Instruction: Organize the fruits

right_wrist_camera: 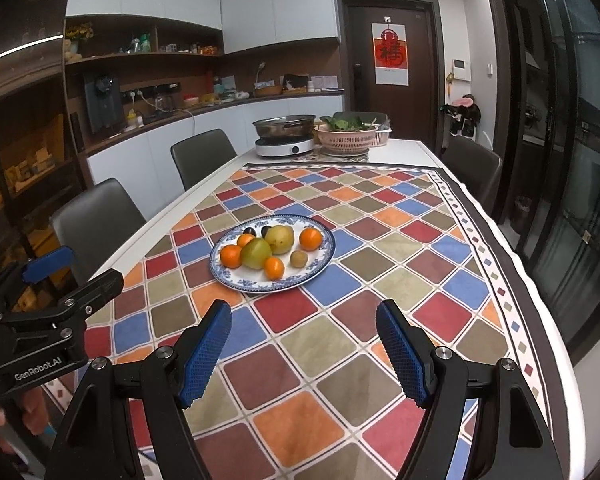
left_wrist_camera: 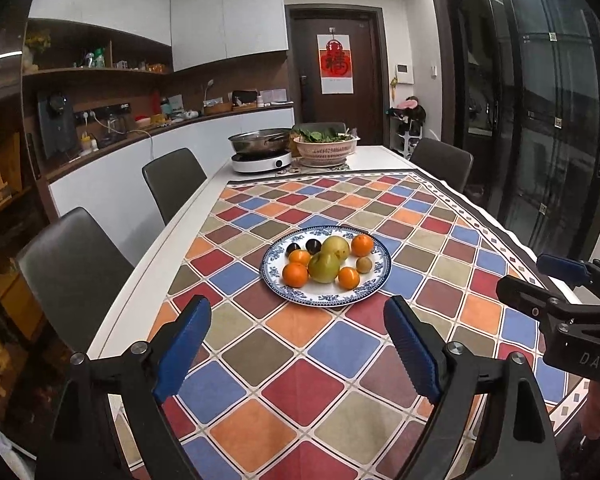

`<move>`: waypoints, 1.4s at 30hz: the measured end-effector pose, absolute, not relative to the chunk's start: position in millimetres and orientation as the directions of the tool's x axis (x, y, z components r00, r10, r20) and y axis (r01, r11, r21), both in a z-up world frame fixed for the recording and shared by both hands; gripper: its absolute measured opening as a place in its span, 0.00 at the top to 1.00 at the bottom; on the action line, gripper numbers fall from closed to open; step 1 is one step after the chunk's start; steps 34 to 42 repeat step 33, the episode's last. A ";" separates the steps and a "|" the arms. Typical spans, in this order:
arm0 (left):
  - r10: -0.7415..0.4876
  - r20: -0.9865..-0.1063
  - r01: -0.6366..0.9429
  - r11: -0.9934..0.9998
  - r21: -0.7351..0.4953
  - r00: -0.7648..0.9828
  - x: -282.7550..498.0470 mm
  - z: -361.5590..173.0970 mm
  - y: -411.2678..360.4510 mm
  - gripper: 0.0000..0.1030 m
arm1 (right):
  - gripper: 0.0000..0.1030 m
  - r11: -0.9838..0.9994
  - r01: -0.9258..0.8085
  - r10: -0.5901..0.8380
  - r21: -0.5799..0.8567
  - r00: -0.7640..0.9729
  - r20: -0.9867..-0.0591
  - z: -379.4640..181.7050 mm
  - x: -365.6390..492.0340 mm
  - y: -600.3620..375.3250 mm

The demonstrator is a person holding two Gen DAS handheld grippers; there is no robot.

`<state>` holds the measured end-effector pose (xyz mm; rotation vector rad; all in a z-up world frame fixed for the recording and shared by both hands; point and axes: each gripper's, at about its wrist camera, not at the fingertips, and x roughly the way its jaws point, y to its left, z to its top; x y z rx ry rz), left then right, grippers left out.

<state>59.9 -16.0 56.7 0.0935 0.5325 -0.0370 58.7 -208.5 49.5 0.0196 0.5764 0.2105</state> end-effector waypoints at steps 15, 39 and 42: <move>-0.009 -0.503 0.059 0.995 0.083 0.864 56.4 57.4 -14.6 0.05 | 0.27 0.978 -0.195 0.203 0.072 0.819 -0.537 51.7 56.9 -207.5; -0.002 -0.478 0.047 0.996 0.081 0.879 51.4 60.4 -10.9 0.05 | 0.27 0.977 -0.199 0.205 0.071 0.816 -0.540 52.8 55.3 -206.5; -0.002 -0.478 0.047 0.996 0.081 0.879 51.4 60.4 -10.9 0.05 | 0.27 0.977 -0.199 0.205 0.071 0.816 -0.540 52.8 55.3 -206.5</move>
